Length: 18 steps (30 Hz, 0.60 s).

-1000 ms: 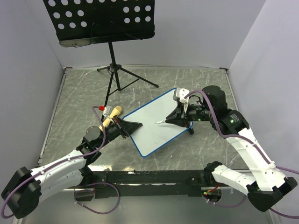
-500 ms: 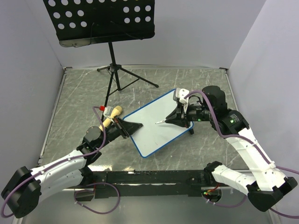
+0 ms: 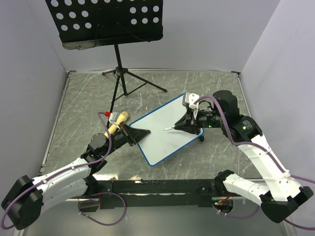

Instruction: Write a sentence on the whiteboard

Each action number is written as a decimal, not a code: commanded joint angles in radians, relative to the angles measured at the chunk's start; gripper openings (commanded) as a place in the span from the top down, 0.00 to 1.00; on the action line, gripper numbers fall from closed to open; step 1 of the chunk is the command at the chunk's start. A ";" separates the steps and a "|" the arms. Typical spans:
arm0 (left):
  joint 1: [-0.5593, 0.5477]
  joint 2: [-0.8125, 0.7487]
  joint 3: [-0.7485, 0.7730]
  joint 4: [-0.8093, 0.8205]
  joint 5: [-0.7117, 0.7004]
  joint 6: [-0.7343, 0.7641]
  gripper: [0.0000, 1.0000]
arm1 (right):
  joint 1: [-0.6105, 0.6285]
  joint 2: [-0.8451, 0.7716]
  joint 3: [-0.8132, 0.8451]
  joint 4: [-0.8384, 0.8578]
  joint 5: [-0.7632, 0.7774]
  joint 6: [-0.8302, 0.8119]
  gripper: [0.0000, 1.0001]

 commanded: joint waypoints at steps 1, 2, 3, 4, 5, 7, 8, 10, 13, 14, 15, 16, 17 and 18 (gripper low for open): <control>-0.006 -0.012 0.063 0.161 -0.004 -0.022 0.99 | 0.008 -0.006 0.046 0.026 0.002 -0.009 1.00; -0.006 -0.013 0.063 0.163 -0.003 -0.022 0.99 | 0.008 -0.006 0.047 0.025 0.002 -0.009 1.00; -0.006 -0.013 0.062 0.164 -0.006 -0.022 0.99 | 0.008 -0.006 0.047 0.026 0.004 -0.009 1.00; -0.006 -0.013 0.062 0.164 -0.004 -0.023 0.99 | 0.008 -0.005 0.047 0.026 0.004 -0.009 1.00; -0.008 -0.013 0.062 0.163 -0.004 -0.023 0.99 | 0.008 -0.006 0.049 0.026 0.004 -0.009 1.00; -0.006 -0.013 0.062 0.163 -0.006 -0.022 0.99 | 0.008 -0.006 0.049 0.026 0.002 -0.009 1.00; -0.006 -0.013 0.060 0.163 -0.004 -0.022 0.99 | 0.008 -0.006 0.047 0.026 0.004 -0.009 1.00; -0.008 -0.012 0.060 0.164 -0.004 -0.023 0.99 | 0.008 -0.006 0.049 0.026 0.004 -0.009 1.00; -0.006 -0.012 0.060 0.167 -0.003 -0.023 0.99 | 0.008 -0.008 0.049 0.025 0.009 -0.011 1.00; -0.006 -0.012 0.062 0.167 -0.004 -0.023 0.99 | 0.007 -0.008 0.050 0.023 0.010 -0.012 1.00; -0.006 -0.010 0.062 0.167 -0.004 -0.023 0.99 | 0.008 -0.008 0.052 0.023 0.013 -0.012 1.00; -0.006 -0.010 0.063 0.167 -0.003 -0.025 0.99 | 0.008 -0.009 0.052 0.023 0.015 -0.012 1.00; -0.006 -0.010 0.066 0.166 -0.003 -0.025 0.99 | 0.007 -0.008 0.050 0.023 0.015 -0.012 1.00; -0.006 -0.010 0.066 0.166 -0.001 -0.026 0.99 | 0.007 -0.009 0.050 0.023 0.018 -0.012 1.00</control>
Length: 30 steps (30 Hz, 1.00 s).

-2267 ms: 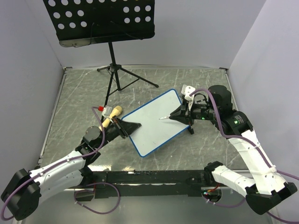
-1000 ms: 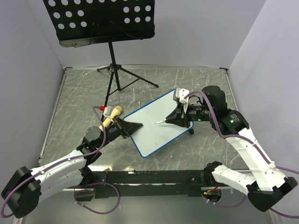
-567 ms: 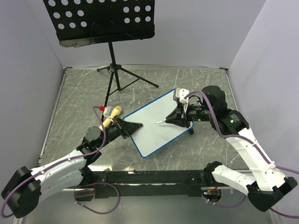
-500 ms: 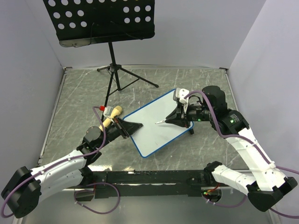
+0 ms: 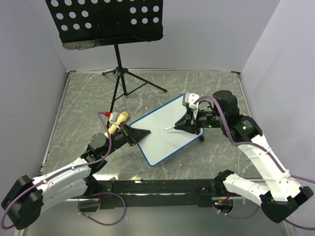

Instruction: Write a sentence on the whiteboard

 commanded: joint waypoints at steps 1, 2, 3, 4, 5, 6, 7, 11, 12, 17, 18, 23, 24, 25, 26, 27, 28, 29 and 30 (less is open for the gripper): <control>-0.004 -0.012 0.068 0.167 -0.001 -0.028 0.99 | 0.007 -0.009 0.052 0.023 0.011 -0.012 1.00; -0.004 -0.010 0.068 0.167 -0.003 -0.028 0.99 | 0.007 -0.008 0.050 0.024 0.013 -0.012 1.00; -0.004 -0.013 0.068 0.166 -0.001 -0.029 0.99 | 0.007 -0.009 0.050 0.025 0.014 -0.013 1.00; -0.004 -0.013 0.066 0.166 -0.004 -0.031 0.99 | 0.008 -0.009 0.052 0.025 0.016 -0.012 1.00; -0.004 -0.015 0.065 0.166 -0.004 -0.031 0.99 | 0.007 -0.006 0.052 0.025 0.017 -0.013 1.00; -0.004 -0.016 0.065 0.167 -0.004 -0.032 0.99 | 0.008 -0.008 0.053 0.026 0.019 -0.015 1.00; -0.004 -0.018 0.063 0.166 -0.006 -0.034 0.99 | 0.008 -0.006 0.053 0.026 0.019 -0.015 1.00; -0.004 -0.019 0.063 0.164 -0.003 -0.040 0.99 | 0.007 -0.008 0.056 0.023 0.019 -0.017 1.00; -0.004 -0.019 0.065 0.164 -0.003 -0.040 0.99 | 0.008 -0.006 0.055 0.023 0.022 -0.020 1.00; -0.004 -0.024 0.062 0.161 -0.001 -0.041 0.99 | 0.008 -0.003 0.064 0.018 0.031 -0.026 1.00; -0.006 -0.029 0.063 0.158 -0.001 -0.040 0.99 | 0.007 -0.002 0.064 0.018 0.031 -0.027 1.00; -0.006 -0.035 0.060 0.159 -0.003 -0.044 0.99 | 0.008 0.000 0.070 0.014 0.031 -0.030 1.00; -0.004 -0.036 0.059 0.163 -0.004 -0.044 0.99 | 0.008 0.000 0.072 0.014 0.034 -0.032 1.00; -0.004 -0.036 0.057 0.163 -0.003 -0.047 0.99 | 0.010 0.000 0.073 0.014 0.034 -0.032 1.00; -0.004 -0.038 0.056 0.164 -0.006 -0.049 0.99 | 0.010 0.000 0.072 0.012 0.034 -0.032 1.00; -0.004 -0.039 0.057 0.164 -0.006 -0.047 0.99 | 0.010 0.000 0.073 0.012 0.033 -0.033 1.00; -0.006 -0.038 0.057 0.166 -0.007 -0.051 0.99 | 0.008 0.000 0.073 0.011 0.033 -0.033 1.00; -0.006 -0.039 0.056 0.163 -0.008 -0.051 0.99 | 0.010 0.002 0.073 0.012 0.034 -0.035 1.00; -0.004 -0.039 0.057 0.163 -0.006 -0.052 0.99 | 0.008 0.002 0.073 0.011 0.034 -0.035 1.00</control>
